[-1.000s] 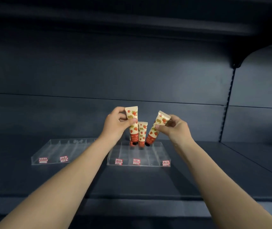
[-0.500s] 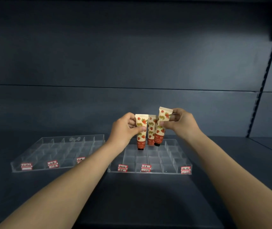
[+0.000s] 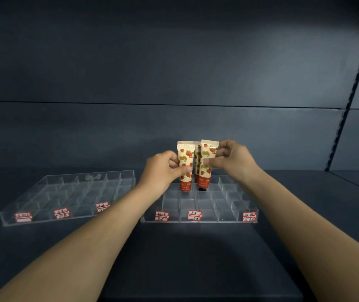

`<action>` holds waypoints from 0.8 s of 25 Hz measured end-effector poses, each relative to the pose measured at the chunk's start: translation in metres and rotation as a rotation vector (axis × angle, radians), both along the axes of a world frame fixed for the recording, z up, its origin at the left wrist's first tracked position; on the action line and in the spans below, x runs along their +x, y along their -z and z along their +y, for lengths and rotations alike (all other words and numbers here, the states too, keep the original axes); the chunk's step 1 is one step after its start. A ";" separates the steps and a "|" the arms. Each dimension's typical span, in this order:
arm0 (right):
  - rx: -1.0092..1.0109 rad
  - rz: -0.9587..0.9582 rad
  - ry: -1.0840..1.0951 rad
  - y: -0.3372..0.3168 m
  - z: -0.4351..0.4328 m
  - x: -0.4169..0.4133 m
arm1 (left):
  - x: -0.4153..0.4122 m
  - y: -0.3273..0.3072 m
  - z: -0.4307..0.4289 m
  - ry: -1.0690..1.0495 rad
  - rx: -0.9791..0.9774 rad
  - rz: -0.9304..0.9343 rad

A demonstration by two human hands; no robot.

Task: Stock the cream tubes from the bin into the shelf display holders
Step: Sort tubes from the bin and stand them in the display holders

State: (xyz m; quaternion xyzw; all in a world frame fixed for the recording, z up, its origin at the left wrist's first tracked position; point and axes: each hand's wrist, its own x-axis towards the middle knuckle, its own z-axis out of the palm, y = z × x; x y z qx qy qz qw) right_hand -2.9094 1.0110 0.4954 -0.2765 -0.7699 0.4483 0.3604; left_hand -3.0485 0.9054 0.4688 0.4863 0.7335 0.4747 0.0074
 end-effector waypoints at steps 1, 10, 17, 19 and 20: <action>0.001 -0.028 -0.015 0.004 0.000 -0.001 | 0.000 0.000 -0.001 -0.002 -0.003 0.000; -0.006 -0.108 -0.080 0.008 -0.001 0.001 | 0.000 0.001 -0.002 0.000 -0.056 -0.001; 0.065 -0.193 -0.067 0.008 -0.004 0.004 | 0.001 0.001 -0.004 -0.009 -0.074 0.015; 0.066 -0.200 -0.073 0.007 -0.005 0.005 | 0.000 0.001 -0.006 -0.014 -0.080 0.020; 0.062 -0.202 -0.079 0.007 -0.005 0.006 | 0.000 0.000 -0.007 -0.018 -0.082 0.020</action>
